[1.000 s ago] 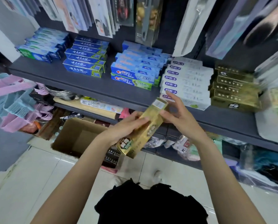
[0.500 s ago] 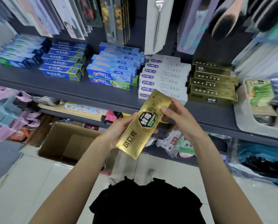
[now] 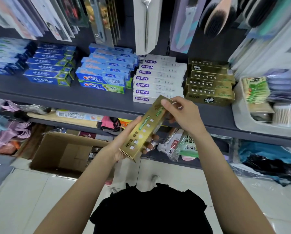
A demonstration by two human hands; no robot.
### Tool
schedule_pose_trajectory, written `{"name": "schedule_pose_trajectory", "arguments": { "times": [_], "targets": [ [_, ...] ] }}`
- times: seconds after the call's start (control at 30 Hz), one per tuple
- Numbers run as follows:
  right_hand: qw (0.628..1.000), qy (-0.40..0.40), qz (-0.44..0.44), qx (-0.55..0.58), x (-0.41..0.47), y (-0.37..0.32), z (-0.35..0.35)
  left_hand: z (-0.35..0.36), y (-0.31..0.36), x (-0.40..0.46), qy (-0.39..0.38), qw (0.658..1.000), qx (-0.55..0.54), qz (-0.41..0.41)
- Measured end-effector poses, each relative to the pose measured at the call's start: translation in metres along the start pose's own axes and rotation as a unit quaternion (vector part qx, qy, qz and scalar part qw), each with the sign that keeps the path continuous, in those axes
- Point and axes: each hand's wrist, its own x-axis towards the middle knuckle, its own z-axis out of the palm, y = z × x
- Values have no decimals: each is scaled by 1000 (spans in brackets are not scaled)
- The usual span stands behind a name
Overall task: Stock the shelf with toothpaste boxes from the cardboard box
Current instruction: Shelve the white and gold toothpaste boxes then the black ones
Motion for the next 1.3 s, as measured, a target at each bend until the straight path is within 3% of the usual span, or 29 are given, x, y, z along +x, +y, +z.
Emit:
{"name": "schedule_pose_trajectory", "arguments": {
  "times": [0.1, 0.2, 0.37, 0.5, 0.6, 0.7, 0.8, 0.93, 1.03, 1.2, 1.3],
  "targets": [
    [1000, -17, -19, -15, 6, 4, 0, -4, -4, 5, -89, 991, -101, -12],
    [998, -45, -31, -20, 11, 9, 2, -2, -3, 6, -128, 985, -113, -9],
    [980, -148, -25, 129, 10, 13, -10, -5, 11, 8, -143, 986, -70, -44],
    [992, -87, -32, 79, 1, 35, -40, -14, 29, 13, -17, 997, 70, -15],
    [998, 50, -1, 30, -16, 74, -71, -2, 39, 35, -35, 987, 153, 22],
    [986, 165, 37, -11, -23, 102, -95, 38, 33, 83, 66, 977, 198, 39],
    [968, 220, 74, -97, -16, 112, -118, 87, 23, 127, 129, 953, 262, 74],
    [944, 240, 119, -193, -4, 125, -145, 119, 22, 158, 181, 889, 389, 162],
    [945, 229, 94, -215, 1, 127, -141, 111, 18, 176, 178, 859, 460, 137],
    [975, 151, 72, -149, 21, 138, -111, 110, 8, 191, 154, 860, 473, 111],
    [968, 178, 109, -139, 33, 144, -98, 116, 3, 189, 149, 828, 530, 105]
  ]
}}
